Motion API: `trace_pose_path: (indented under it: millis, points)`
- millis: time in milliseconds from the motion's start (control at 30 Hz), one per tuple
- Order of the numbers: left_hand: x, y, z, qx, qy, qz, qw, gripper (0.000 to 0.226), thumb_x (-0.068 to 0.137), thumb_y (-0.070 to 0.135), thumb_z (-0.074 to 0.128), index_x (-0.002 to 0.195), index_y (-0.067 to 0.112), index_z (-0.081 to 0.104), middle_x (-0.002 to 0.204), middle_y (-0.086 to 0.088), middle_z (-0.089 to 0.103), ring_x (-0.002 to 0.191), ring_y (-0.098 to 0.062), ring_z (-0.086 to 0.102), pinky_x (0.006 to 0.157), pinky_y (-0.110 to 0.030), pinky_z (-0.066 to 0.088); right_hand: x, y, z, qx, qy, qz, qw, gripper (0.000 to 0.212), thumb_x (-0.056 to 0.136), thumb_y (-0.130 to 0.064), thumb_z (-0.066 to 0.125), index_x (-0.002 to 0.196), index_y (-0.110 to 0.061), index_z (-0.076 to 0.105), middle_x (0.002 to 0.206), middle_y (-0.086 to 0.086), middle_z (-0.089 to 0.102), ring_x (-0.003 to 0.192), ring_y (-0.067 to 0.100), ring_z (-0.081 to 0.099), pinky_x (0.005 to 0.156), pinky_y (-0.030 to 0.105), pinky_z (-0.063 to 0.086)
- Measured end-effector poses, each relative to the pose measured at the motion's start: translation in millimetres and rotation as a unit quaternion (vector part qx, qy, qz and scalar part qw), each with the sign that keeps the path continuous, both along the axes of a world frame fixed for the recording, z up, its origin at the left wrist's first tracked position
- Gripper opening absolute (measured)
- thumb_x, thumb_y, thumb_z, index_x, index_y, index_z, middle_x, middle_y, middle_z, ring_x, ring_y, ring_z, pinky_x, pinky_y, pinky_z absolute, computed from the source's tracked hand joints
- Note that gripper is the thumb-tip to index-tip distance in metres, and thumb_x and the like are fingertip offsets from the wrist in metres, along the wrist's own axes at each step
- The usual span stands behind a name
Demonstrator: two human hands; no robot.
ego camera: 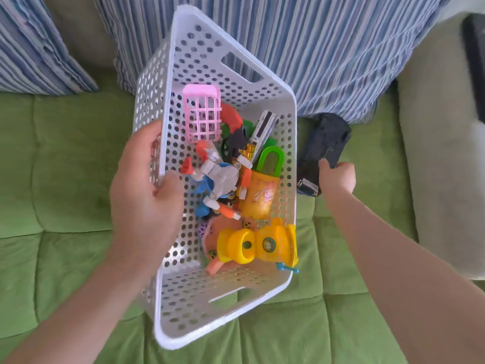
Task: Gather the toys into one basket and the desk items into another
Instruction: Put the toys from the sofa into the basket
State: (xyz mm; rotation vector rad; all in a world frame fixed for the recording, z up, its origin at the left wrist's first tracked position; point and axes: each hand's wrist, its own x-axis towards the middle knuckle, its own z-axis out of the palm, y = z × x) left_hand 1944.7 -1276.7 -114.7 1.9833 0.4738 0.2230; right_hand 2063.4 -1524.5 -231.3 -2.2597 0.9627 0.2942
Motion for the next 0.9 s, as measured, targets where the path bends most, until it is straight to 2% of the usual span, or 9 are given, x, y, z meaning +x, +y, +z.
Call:
trace_pose_path:
  millis: [100, 200, 267, 333, 433, 567, 700, 800, 900]
  points:
    - [1.9, -4.4, 0.7, 0.001, 0.006, 0.002, 1.0, 0.053, 0.083, -0.014, 0.047, 0.128, 0.012, 0.045, 0.106, 0.016, 0.057, 0.078, 0.009, 0.057, 0.065, -0.005, 0.046, 14.5, -5.1, -9.1, 0.055, 0.014, -0.054, 0.997, 0.042, 0.085, -0.034, 0.061, 0.106, 0.001, 0.054, 0.092, 0.009, 0.054, 0.084, 0.026, 0.054, 0.066, 0.029, 0.041]
    - [3.9, -9.9, 0.1, 0.004, 0.007, -0.003, 1.0, 0.053, 0.083, -0.014, 0.046, 0.129, 0.011, 0.044, 0.114, 0.004, 0.058, 0.082, 0.0, 0.06, 0.057, -0.018, 0.048, 20.4, -6.5, -11.5, 0.111, 0.037, -0.08, 0.99, 0.037, 0.08, -0.034, 0.068, 0.1, -0.007, 0.053, 0.081, 0.004, 0.055, 0.08, 0.025, 0.054, 0.074, 0.03, 0.046]
    - [4.3, -11.4, -1.1, 0.013, 0.009, -0.007, 1.0, 0.055, 0.083, -0.014, 0.045, 0.132, 0.009, 0.042, 0.121, 0.0, 0.057, 0.084, -0.01, 0.06, 0.058, -0.024, 0.049, 21.8, -8.1, -10.7, 0.129, 0.052, -0.09, 0.986, 0.04, 0.076, -0.035, 0.073, 0.094, -0.008, 0.048, 0.071, 0.0, 0.05, 0.074, 0.021, 0.054, 0.075, 0.029, 0.047]
    - [4.8, -12.9, -1.9, 0.024, 0.01, -0.006, 1.0, 0.056, 0.083, -0.013, 0.045, 0.134, 0.01, 0.041, 0.123, -0.001, 0.056, 0.088, -0.013, 0.06, 0.063, -0.019, 0.05, 24.5, -10.2, -8.5, 0.142, 0.063, -0.092, 0.984, 0.042, 0.073, -0.035, 0.076, 0.088, -0.008, 0.049, 0.071, -0.002, 0.05, 0.071, 0.019, 0.054, 0.077, 0.03, 0.05]
    - [4.4, -14.1, -2.5, 0.026, 0.011, -0.003, 1.0, 0.056, 0.083, -0.013, 0.045, 0.134, 0.01, 0.041, 0.124, -0.002, 0.055, 0.106, -0.011, 0.058, 0.084, -0.019, 0.05, 28.0, -10.1, -7.2, 0.166, 0.073, -0.102, 0.978, 0.038, 0.07, -0.035, 0.079, 0.076, -0.012, 0.049, 0.072, -0.002, 0.051, 0.065, 0.014, 0.052, 0.072, 0.028, 0.049]
    - [4.1, -14.3, -3.1, 0.027, 0.009, -0.001, 1.0, 0.055, 0.083, -0.012, 0.045, 0.134, 0.009, 0.04, 0.127, -0.004, 0.054, 0.107, -0.003, 0.056, 0.086, -0.022, 0.05, 26.5, -8.8, -8.0, 0.172, 0.057, -0.085, 0.98, 0.034, 0.073, -0.029, 0.076, 0.093, -0.011, 0.054, 0.072, -0.004, 0.053, 0.061, 0.011, 0.05, 0.054, 0.024, 0.043]
    - [4.0, -16.4, -2.8, 0.033, 0.008, 0.0, 0.999, 0.056, 0.083, -0.014, 0.045, 0.134, 0.009, 0.04, 0.128, -0.004, 0.053, 0.094, 0.004, 0.056, 0.079, -0.02, 0.05, 21.5, -6.8, -7.6, 0.171, -0.004, -0.123, 0.978, 0.04, 0.071, -0.023, 0.076, 0.105, -0.009, 0.059, 0.09, 0.004, 0.064, 0.081, 0.023, 0.065, 0.077, 0.036, 0.055]
    - [3.6, -16.3, -4.1, 0.046, 0.006, -0.005, 0.999, 0.055, 0.082, -0.015, 0.045, 0.133, 0.006, 0.04, 0.127, -0.005, 0.054, 0.107, -0.003, 0.055, 0.089, -0.022, 0.049, 16.3, -6.4, -5.9, 0.117, -0.054, -0.099, 0.987, 0.043, 0.075, -0.019, 0.071, 0.115, -0.01, 0.058, 0.102, 0.006, 0.061, 0.087, 0.023, 0.06, 0.076, 0.03, 0.05]
    - [3.3, -15.7, -3.9, 0.041, 0.007, -0.001, 0.999, 0.056, 0.082, -0.015, 0.045, 0.133, 0.007, 0.041, 0.126, -0.004, 0.054, 0.112, -0.008, 0.054, 0.089, -0.018, 0.048, 4.2, -12.9, -0.8, -0.04, -0.072, 0.018, 0.996, 0.046, 0.078, -0.02, 0.065, 0.123, -0.016, 0.053, 0.117, 0.007, 0.053, 0.1, 0.024, 0.052, 0.077, 0.029, 0.039]
